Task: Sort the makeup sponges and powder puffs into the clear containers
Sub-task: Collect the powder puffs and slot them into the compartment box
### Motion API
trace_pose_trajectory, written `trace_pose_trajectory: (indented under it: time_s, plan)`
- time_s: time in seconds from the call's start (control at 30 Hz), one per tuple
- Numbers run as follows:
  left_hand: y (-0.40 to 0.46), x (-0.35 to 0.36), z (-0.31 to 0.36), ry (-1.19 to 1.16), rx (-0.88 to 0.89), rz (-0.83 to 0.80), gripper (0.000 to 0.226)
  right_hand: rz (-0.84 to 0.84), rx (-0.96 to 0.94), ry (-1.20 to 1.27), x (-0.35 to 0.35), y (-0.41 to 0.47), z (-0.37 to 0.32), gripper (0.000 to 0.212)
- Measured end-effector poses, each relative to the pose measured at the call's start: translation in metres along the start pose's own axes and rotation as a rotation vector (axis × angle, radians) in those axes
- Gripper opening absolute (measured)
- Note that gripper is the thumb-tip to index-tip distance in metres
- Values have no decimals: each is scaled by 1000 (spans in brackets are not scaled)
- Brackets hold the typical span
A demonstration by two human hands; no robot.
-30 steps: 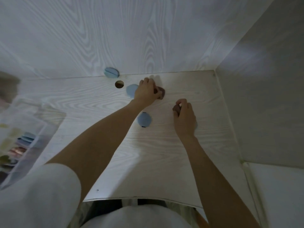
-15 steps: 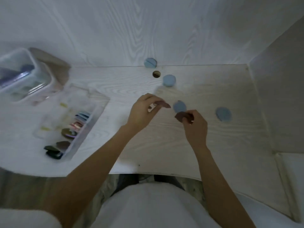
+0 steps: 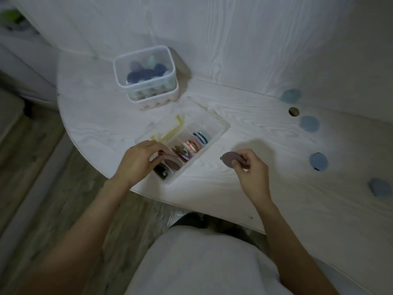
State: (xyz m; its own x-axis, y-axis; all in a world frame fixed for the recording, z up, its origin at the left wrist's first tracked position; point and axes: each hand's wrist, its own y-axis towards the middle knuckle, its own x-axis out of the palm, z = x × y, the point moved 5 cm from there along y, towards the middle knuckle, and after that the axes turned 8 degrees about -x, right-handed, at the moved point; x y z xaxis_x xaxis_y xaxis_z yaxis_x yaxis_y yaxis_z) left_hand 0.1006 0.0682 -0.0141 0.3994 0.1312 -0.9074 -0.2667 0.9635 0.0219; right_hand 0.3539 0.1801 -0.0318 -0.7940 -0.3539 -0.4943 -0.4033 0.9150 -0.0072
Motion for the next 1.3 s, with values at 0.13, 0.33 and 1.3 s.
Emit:
trace_pose_trajectory:
  time_s: [0.13,0.33,1.3]
  plan:
    - [10,9,-6,61,116,-24,13,63,22,47,12,1,-11,18]
    - [23,33,-15,85,164,-111,14,145,16,48,19,-7,-17,20]
    - [45,39,26,795,509,-523,26,170,23,69,51,-21,-11,15]
